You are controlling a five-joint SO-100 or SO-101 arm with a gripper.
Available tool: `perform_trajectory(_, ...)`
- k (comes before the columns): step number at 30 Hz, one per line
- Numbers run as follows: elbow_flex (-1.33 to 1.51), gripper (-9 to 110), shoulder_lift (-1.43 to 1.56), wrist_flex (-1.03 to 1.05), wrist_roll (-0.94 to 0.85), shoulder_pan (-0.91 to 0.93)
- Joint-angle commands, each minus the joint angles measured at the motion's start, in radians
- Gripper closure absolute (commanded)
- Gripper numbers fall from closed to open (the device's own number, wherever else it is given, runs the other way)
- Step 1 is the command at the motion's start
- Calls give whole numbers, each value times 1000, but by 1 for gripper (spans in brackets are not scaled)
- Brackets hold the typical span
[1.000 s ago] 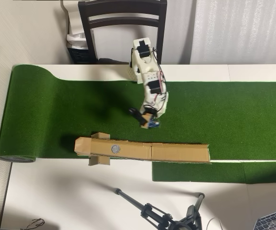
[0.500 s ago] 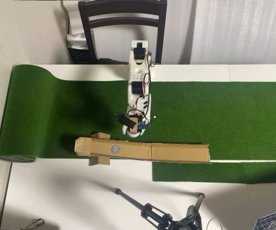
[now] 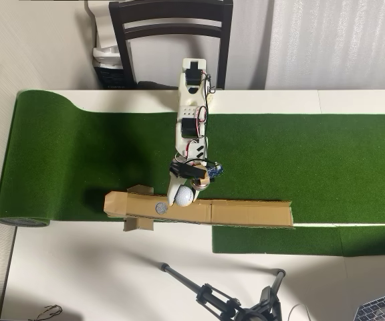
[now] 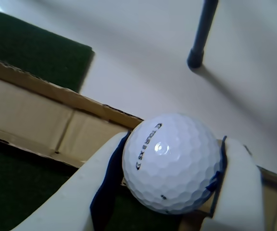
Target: Pick up the golf ball and place it on the gray mark at the back.
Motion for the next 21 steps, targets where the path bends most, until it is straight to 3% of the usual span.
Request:
perform_trajectory(1,-104,78,32,-38,-21,20)
perform_trajectory(21,-114,78,-170,-137,-164,77)
